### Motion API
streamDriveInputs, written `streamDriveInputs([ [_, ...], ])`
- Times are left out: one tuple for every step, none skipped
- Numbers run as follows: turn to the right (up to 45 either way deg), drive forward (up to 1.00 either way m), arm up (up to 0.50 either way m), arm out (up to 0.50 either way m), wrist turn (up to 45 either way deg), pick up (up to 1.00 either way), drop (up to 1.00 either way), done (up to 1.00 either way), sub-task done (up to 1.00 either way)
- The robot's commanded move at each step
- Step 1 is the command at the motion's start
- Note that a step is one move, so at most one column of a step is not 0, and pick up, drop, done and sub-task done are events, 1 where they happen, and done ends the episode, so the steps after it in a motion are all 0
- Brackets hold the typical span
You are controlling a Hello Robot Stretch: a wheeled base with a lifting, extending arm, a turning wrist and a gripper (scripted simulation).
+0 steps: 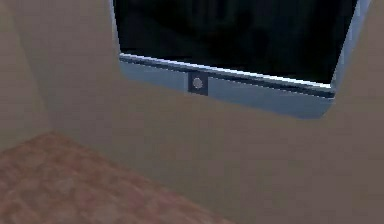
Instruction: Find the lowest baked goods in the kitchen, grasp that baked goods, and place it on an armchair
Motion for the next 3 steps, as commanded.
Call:
streamDriveInputs([
  [-45.0,0.00,0.00,0.00,0.0,0.00,0.00,0.00,0.00],
  [-30.0,0.00,0.00,0.00,0.0,0.00,0.00,0.00,0.00],
  [0.0,1.00,0.00,0.00,0.0,0.00,0.00,0.00,0.00],
])
